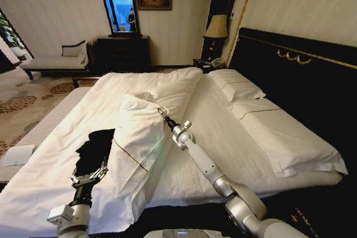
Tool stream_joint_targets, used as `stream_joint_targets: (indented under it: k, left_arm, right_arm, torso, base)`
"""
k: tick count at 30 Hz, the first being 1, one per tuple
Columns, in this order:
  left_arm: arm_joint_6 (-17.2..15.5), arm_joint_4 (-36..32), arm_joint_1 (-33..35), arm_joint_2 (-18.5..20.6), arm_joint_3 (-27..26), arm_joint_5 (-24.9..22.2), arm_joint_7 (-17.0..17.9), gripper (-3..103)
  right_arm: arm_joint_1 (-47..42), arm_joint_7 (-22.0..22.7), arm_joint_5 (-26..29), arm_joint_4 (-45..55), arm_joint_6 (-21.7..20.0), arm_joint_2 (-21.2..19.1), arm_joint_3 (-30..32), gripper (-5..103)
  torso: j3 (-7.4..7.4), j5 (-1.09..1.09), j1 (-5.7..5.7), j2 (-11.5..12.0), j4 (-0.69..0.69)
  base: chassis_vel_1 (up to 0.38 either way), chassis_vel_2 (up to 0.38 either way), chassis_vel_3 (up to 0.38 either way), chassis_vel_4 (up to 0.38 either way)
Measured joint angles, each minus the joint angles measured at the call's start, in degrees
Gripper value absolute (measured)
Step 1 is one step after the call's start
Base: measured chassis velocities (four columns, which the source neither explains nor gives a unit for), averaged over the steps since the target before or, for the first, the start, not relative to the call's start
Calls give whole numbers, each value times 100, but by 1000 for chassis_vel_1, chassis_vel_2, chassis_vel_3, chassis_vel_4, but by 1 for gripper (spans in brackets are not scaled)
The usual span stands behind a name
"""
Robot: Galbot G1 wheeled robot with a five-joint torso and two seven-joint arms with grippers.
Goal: Fold the clothes on the bed.
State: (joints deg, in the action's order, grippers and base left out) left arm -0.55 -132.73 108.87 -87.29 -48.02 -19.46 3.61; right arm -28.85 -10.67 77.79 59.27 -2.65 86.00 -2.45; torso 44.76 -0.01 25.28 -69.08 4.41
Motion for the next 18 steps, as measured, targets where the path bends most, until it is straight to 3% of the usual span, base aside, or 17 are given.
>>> stream_joint_targets:
  k: [3,4,9,12,16,18]
  left_arm:
    - [7,32,-5,25,-60,-73,0,100]
    - [17,48,-5,34,-83,-99,0,100]
    - [27,74,-18,70,-143,-182,0,100]
    - [23,80,-47,88,-155,-219,0,100]
    - [10,117,-97,102,-123,-229,0,100]
    - [6,129,-110,105,-111,-229,0,100]
  right_arm:
    - [34,-47,-59,-58,58,47,-8,65]
    - [46,-63,-77,-75,85,71,-8,65]
    - [63,-116,-165,-90,202,171,-9,44]
    - [59,-152,-241,-70,287,196,-31,38]
    - [-40,-326,-258,92,490,129,-49,17]
    - [-85,-389,-257,162,552,91,-41,12]
  torso:
    - [0,1,0,0,0]
    - [0,0,0,0,0]
    - [0,0,0,0,0]
    - [0,0,0,0,0]
    - [0,1,0,0,0]
    - [0,0,0,0,-1]
  base:
    - [0,0,0,0]
    - [0,0,0,0]
    - [0,0,0,0]
    - [0,0,0,0]
    - [0,0,0,0]
    - [0,0,0,0]
